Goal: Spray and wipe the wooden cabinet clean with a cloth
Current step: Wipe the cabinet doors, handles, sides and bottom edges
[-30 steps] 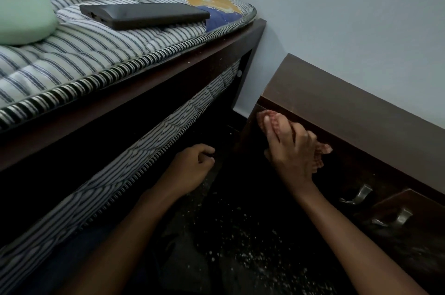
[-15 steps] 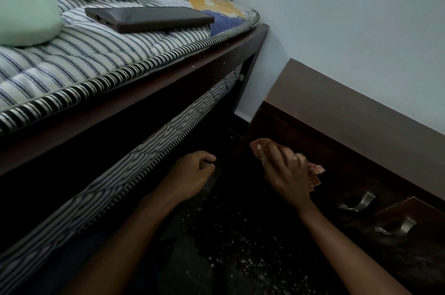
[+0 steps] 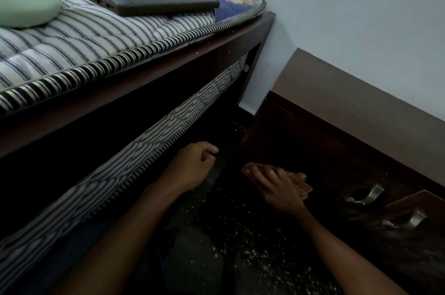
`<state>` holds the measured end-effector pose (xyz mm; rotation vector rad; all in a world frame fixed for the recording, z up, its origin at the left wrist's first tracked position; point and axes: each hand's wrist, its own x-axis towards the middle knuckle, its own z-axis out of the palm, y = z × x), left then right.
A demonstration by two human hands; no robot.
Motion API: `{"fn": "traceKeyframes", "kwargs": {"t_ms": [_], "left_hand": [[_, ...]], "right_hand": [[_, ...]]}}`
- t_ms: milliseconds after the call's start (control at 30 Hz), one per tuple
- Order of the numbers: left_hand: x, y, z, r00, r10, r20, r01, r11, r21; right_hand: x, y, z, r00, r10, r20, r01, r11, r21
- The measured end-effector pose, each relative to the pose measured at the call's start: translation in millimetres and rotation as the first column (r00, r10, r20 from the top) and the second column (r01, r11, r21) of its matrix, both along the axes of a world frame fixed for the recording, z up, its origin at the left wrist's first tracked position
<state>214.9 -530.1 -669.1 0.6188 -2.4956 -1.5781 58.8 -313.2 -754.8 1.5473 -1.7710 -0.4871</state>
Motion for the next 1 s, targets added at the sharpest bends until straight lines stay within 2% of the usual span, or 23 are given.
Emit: {"fn": "traceKeyframes", "kwargs": {"t_ms": [100,233,367,533,600,733,867,933,1000], "left_hand": [[-0.6,-0.3,-4.3,0.999,-0.033,0.039,0.033,0.999,0.005],[-1.5,-0.8,-5.7,0.995,-0.058,0.079,0.058,0.998,0.006],[-0.1,-2.7,-4.6,0.995,-0.047,0.092,0.048,0.999,-0.002],[1.4,-3.5,-3.6,0.994,-0.059,0.095,0.059,0.998,0.0],[1.1,-3.0,-3.0,0.993,-0.069,0.091,0.069,0.998,0.006],[0.1,-1.1,-2.9,0.991,-0.091,0.097,0.091,0.996,0.001],[1.3,-3.6,-3.6,0.989,-0.086,0.118,0.088,0.996,-0.012],[2.4,-5.5,-3.1,0.989,-0.073,0.125,0.077,0.997,-0.023],[3.3,-7.0,-3.4,0.989,-0.067,0.129,0.073,0.997,-0.037]], "right_hand": [[1.2,16.8,10.7,0.998,-0.052,0.026,0.054,0.994,-0.099],[5.5,-8.4,39.0,0.996,-0.085,0.04,0.091,0.975,-0.205],[7.4,-47.3,34.6,0.996,-0.083,0.028,0.086,0.989,-0.117],[7.2,-35.0,-7.0,0.992,-0.113,0.052,0.099,0.97,0.223],[5.5,-9.1,-12.4,0.993,-0.099,0.058,0.079,0.954,0.288],[1.7,29.6,-5.9,0.998,-0.049,0.045,0.041,0.986,0.164],[6.3,6.1,9.3,0.997,-0.063,0.037,0.062,0.998,0.022],[8.7,-22.8,8.9,0.995,-0.091,0.033,0.09,0.996,0.029],[8.1,-50.2,-4.3,0.99,-0.142,0.012,0.139,0.981,0.139]]}}
